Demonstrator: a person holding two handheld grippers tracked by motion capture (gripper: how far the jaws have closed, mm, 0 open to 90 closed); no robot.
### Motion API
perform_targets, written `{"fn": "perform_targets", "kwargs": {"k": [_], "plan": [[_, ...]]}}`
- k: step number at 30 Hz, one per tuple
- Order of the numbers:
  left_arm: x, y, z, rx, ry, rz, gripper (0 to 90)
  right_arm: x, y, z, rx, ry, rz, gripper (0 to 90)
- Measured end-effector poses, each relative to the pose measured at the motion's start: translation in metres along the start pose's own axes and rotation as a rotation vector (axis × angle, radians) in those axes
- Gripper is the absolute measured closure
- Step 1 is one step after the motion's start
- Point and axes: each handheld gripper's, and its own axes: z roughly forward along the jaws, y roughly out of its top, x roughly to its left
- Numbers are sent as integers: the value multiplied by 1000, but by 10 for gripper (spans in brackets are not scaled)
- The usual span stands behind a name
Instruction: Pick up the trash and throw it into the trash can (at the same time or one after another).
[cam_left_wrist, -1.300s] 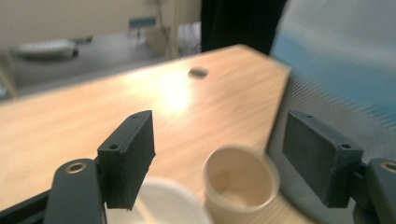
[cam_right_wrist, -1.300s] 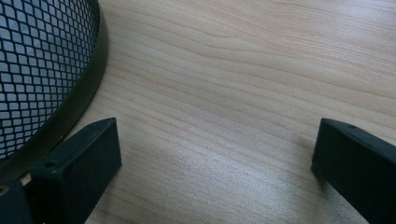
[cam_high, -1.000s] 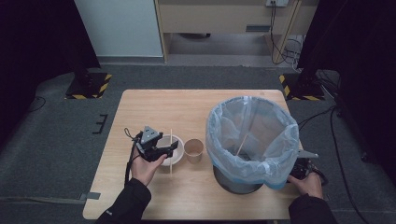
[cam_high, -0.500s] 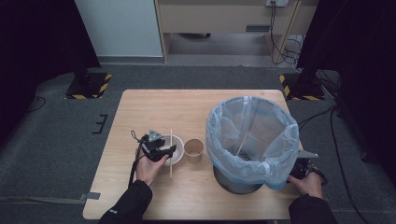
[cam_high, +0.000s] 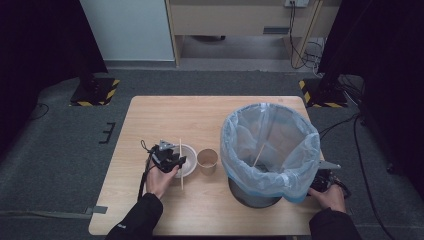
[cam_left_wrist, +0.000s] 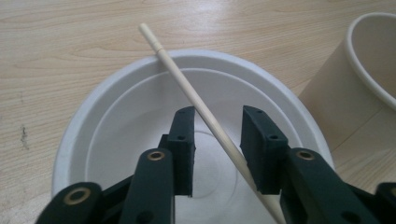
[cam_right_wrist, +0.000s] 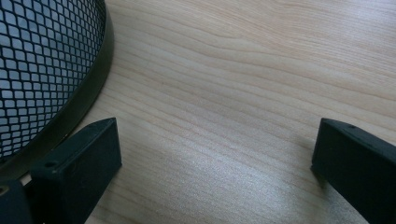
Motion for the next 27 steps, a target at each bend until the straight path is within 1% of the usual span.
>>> {"fn": "perform_targets", "kwargs": {"k": [1, 6, 9, 13, 18, 20, 22, 25, 26, 27], "plan": [[1, 0, -1, 3, 5, -7, 699, 0, 0, 0, 0, 0, 0, 15], [2, 0, -2, 12, 7, -14, 770, 0, 0, 0, 0, 0, 0, 15], [3, 0, -2, 36, 15, -12, 813, 0, 0, 0, 0, 0, 0, 16], [4, 0, -2, 47, 20, -12, 847, 0, 0, 0, 0, 0, 0, 16], [5, 1, -5, 51, 29, -2, 850, 0, 0, 0, 0, 0, 0, 15], [6, 3, -7, 46, 24, -3, 850, 0, 0, 0, 0, 0, 0, 16], [5, 6, -12, 27, 21, 4, 850, 0, 0, 0, 0, 0, 0, 15], [3, 13, -24, -21, 12, 13, 851, 0, 0, 0, 0, 0, 0, 15], [3, 13, -24, -21, 12, 13, 850, 0, 0, 0, 0, 0, 0, 15], [2, 15, -29, -41, 8, 15, 850, 0, 0, 0, 0, 0, 0, 16]]}}
